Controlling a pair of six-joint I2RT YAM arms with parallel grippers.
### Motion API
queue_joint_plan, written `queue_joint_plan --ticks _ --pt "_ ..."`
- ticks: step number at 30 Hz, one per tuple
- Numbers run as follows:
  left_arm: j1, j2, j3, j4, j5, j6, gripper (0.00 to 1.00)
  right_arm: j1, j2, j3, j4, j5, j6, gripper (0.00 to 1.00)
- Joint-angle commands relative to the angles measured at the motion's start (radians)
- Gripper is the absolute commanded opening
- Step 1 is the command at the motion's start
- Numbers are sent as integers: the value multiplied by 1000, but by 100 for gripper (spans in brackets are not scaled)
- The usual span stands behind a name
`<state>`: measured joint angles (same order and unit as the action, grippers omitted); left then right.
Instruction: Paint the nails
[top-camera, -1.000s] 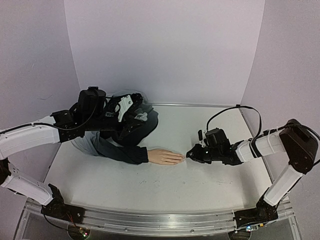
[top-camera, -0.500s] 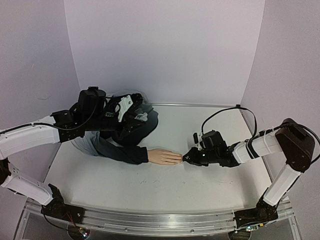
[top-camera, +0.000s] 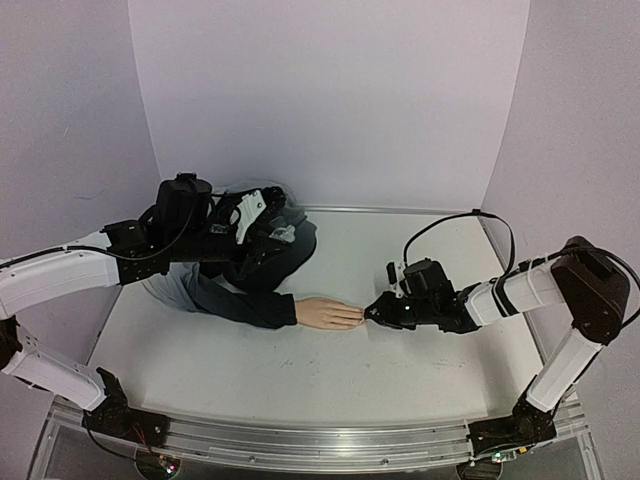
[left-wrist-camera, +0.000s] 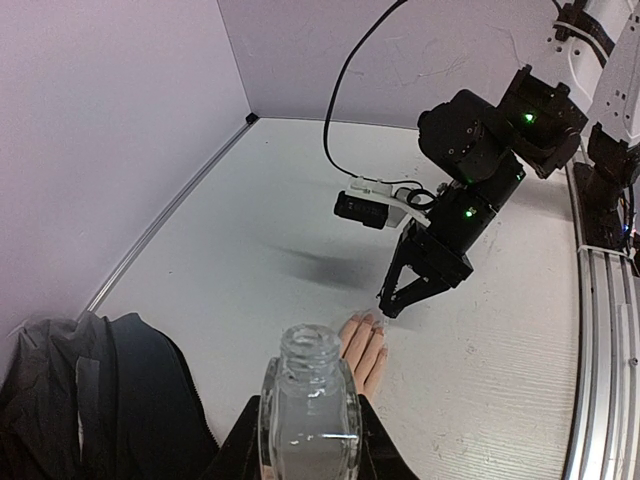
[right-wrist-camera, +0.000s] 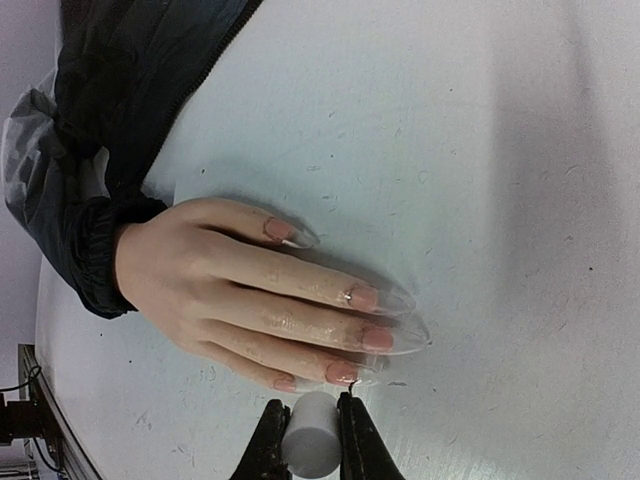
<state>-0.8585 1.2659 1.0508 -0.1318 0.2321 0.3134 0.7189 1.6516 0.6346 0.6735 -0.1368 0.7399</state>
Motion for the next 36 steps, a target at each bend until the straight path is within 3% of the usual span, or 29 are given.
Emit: queue_joint_plan --ticks 1,36 --pt "-1 -12 40 28 9 -14 0 6 10 31 15 23 -6 0" --pt "-1 -10 42 27 19 -17 0 6 46 63 -25 80 -2 0"
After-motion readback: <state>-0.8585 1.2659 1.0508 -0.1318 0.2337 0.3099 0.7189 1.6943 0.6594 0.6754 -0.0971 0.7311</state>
